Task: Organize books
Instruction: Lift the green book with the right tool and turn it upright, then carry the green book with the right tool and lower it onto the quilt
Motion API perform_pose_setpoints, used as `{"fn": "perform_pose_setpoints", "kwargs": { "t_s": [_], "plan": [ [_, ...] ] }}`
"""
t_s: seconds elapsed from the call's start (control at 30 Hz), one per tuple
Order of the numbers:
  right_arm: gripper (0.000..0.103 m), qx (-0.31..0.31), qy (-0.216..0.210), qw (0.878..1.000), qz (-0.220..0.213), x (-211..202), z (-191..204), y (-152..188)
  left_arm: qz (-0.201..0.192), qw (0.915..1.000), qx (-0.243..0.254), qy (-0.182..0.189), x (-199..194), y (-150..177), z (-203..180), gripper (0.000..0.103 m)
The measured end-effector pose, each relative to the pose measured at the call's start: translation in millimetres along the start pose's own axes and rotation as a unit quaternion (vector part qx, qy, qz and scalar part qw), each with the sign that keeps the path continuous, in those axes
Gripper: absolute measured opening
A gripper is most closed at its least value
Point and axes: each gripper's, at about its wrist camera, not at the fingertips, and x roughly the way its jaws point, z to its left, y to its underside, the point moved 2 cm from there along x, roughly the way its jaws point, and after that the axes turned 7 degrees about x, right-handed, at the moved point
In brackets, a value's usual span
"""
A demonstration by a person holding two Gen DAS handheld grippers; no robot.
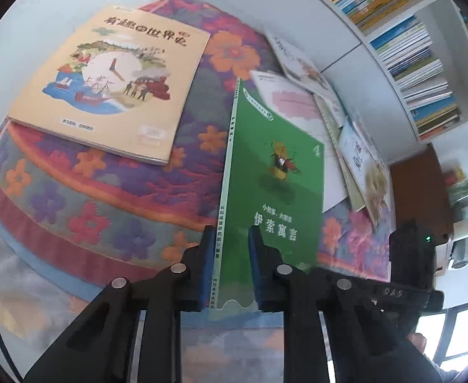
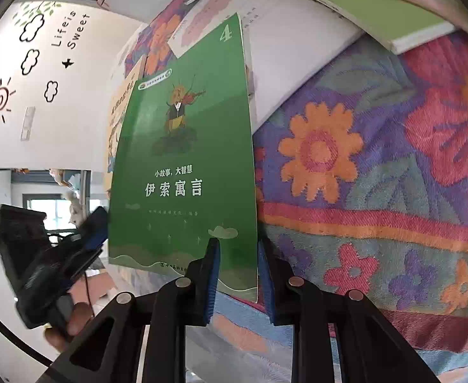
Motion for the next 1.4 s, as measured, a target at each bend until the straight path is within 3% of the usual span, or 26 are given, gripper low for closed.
{"fn": "perform_pose_setpoints", "kwargs": {
  "t_s": [0.07,0.13,0.23,0.27,0.37,0.43,0.47,0.57,0.67,0.77,0.83,0.87,0.93,1.0,1.1,1.17,1.2,1.23,1.3,1.4],
  "plan": [
    [0.023,0.015,-0.016,1.0,0.005,-0.5,-5.9,-2.0,-0.008,0.9973,-0.033,0.066,-7.4,-1.4,3.2,0.016],
    [0.023,0.026,-0.031,0.999,0.01,-2.9,-10.8,-1.3,-0.021,0.9889,-0.068,0.13,-12.8,-2.6,5.6,0.016],
    [0.023,0.044,-0.054,0.997,0.016,-3.9,-17.7,-0.8,-0.028,0.9769,-0.108,0.182,-9.4,-4.5,11.9,0.016],
    [0.023,0.048,-0.058,0.997,0.017,-4.5,-19.4,-0.3,-0.022,0.9751,-0.124,0.183,-2.6,-3.2,17.2,0.016],
    [0.023,0.052,-0.068,0.996,0.023,-7.6,-26.0,1.5,-0.004,0.9851,-0.114,0.128,10.6,-3.8,12.7,0.016],
    [0.023,0.051,-0.069,0.996,0.024,-9.7,-27.8,4.1,0.005,0.9979,-0.048,0.042,10.6,-5.3,-7.7,0.016],
    [0.023,0.049,-0.068,0.996,0.024,-10.2,-27.5,4.9,0.003,0.9993,-0.026,0.026,8.5,-5.3,-14.8,0.016],
    [0.023,0.039,-0.061,0.997,0.024,-10.1,-22.8,5.8,-0.005,0.9997,0.0,0.026,9.8,-10.7,-36.7,0.016],
    [0.026,0.035,-0.056,0.997,0.028,-3.9,-10.9,1.3,0.013,0.9978,-0.045,0.047,22.7,-17.9,-30.6,0.015],
    [0.029,0.034,-0.055,0.997,0.03,-7.7,-5.5,-0.6,0.005,0.9797,-0.135,0.149,12.3,-23.6,-22.5,0.015],
    [0.055,0.042,-0.075,0.996,0.022,-14.3,-6.7,-1.9,-0.005,0.9641,-0.168,0.205,4.1,-31.8,-22.2,0.015],
    [0.061,0.054,-0.099,0.993,0.018,-18.4,-10.5,-2.7,-0.005,0.9587,-0.177,0.222,4.2,-36.4,-24.9,0.015],
    [0.07,0.086,-0.147,0.985,0.02,-20.7,-19.2,-4.2,0.001,0.9557,-0.179,0.234,6.8,-42.9,-30.6,0.015],
    [0.07,0.131,-0.211,0.968,0.028,-16.6,-29.9,-6.8,0.016,0.9549,-0.181,0.235,17.2,-47.8,-35.8,0.015],
    [0.07,0.182,-0.278,0.942,0.045,-2.5,-37.8,-7.7,0.041,0.9438,-0.209,0.253,33.1,-42.6,-33.4,0.015],
    [0.061,0.195,-0.286,0.938,0.037,-0.4,-39.0,-9.8,0.047,0.9469,-0.209,0.24,33.8,-37.9,-30.0,0.015],
    [0.047,0.19,-0.28,0.941,0.031,-2.3,-37.1,-11.4,0.05,0.951,-0.207,0.224,35.6,-35.0,-27.1,0.015],
    [0.041,0.179,-0.263,0.948,0.025,-5.8,-33.7,-12.8,0.055,0.9539,-0.205,0.212,37.0,-32.6,-24.7,0.015],
    [0.034,0.136,-0.208,0.969,0.007,-14.8,-20.1,-15.8,0.064,0.9648,-0.186,0.174,36.4,-30.3,-20.8,0.015],
    [0.03,0.04,-0.093,0.994,-0.029,-31.1,8.8,-16.4,0.079,0.9881,-0.101,0.084,38.5,-29.7,-32.6,0.015]
  ]
}}
